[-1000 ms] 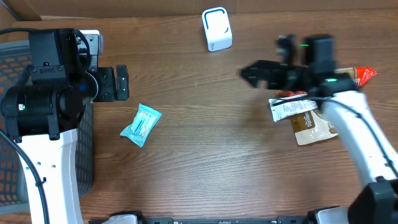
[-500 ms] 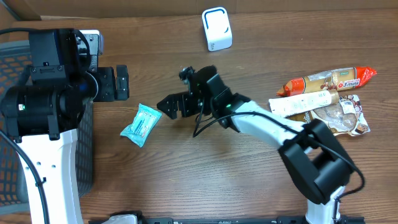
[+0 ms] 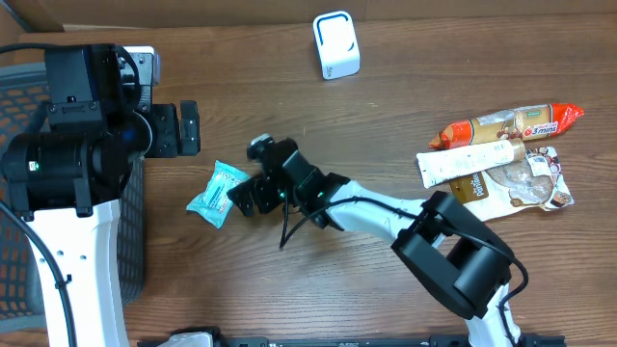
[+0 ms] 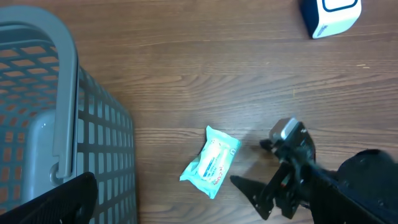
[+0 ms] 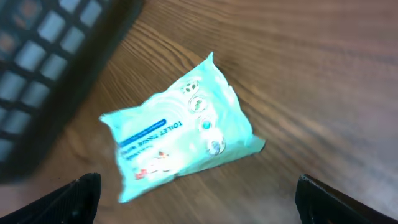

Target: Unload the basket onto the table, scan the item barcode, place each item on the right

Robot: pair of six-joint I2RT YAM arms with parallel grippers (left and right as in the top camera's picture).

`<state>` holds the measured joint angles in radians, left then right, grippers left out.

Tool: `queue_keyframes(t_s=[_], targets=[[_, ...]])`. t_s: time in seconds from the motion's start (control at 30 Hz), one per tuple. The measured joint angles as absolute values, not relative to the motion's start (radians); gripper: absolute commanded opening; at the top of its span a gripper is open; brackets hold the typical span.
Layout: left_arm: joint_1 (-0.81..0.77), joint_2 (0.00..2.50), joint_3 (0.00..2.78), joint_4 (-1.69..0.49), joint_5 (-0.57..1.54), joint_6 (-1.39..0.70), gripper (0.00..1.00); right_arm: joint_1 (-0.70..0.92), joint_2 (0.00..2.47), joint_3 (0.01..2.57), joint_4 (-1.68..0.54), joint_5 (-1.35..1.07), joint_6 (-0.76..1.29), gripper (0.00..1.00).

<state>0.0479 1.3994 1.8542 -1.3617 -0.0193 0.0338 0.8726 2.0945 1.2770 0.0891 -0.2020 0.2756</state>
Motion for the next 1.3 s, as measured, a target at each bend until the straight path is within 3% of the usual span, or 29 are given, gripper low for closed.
queue_keyframes(t_s=[0.3,0.53,0.8,1.0,1.3], targets=[[0.048,1.399,1.854,-1.362,-0.019,0.034,0.99,0.925,2.21,1.392,0.201,-0.051,0.11,1.0],[0.048,1.399,1.854,-1.362,-0.019,0.034,1.0,0.96,2.304,1.473,0.104,0.009,0.097,1.0],[0.048,1.399,1.854,-1.361,-0.019,0.034,1.0,0.94,2.272,1.538,-0.187,0.057,0.16,1.0],[0.048,1.399,1.854,-1.362,-0.019,0.034,1.0,0.79,2.21,1.55,-0.424,-0.025,0.283,1.0],[0.048,1.399,1.854,-1.361,-0.019,0.034,1.0,0.554,2.18,1.55,-0.542,-0.332,0.341,1.0]])
